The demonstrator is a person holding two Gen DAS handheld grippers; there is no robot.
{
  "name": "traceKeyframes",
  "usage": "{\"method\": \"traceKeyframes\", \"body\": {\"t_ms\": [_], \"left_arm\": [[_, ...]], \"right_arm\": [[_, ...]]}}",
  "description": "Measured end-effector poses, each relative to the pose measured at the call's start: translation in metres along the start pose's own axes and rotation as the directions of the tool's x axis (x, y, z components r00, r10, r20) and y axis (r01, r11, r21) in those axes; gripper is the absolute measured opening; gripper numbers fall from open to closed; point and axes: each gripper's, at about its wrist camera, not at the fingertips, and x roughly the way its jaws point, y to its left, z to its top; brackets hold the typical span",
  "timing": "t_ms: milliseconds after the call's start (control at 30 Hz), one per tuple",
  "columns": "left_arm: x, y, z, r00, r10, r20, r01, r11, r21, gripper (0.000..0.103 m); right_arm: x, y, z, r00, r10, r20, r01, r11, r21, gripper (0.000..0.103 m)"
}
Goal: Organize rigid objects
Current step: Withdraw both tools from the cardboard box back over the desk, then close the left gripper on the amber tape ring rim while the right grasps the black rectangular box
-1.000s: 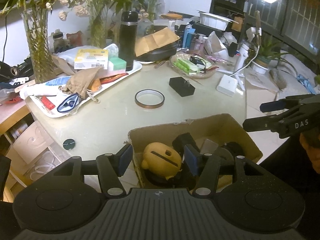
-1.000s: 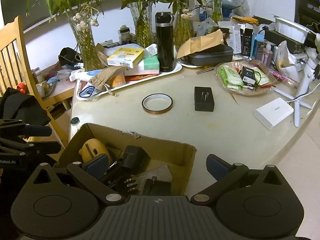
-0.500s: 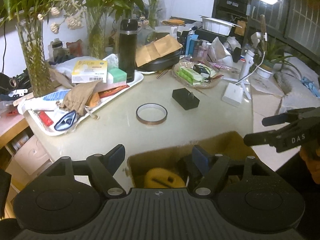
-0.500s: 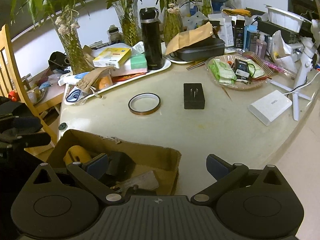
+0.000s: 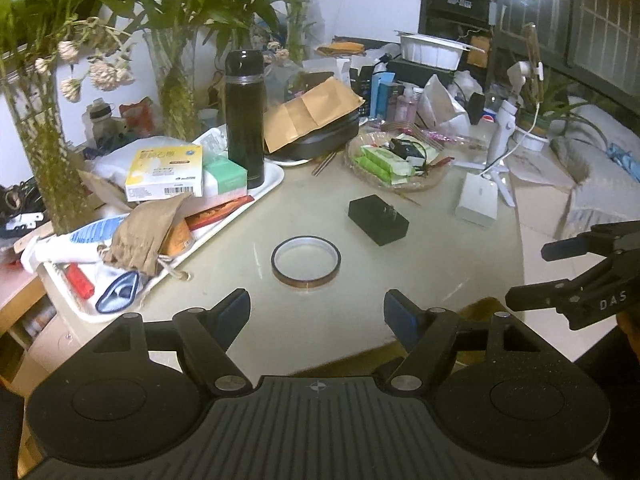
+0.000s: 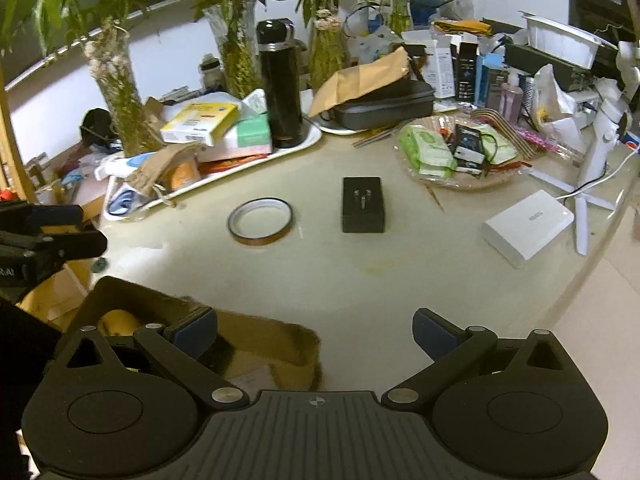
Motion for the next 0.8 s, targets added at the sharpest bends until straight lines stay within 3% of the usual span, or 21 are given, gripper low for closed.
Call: {"method": "traceKeyframes", "body": {"t_ms": [800], "left_arm": [[0.094, 0.026, 0.017, 0.999, -0.024, -0.043, 0.027, 0.998, 0.064, 0.072]], "right_arm": [[0.066, -0.014, 0.032, 0.997, -0.065, 0.036, 0.065, 0.998, 0.001, 0.103]]}}
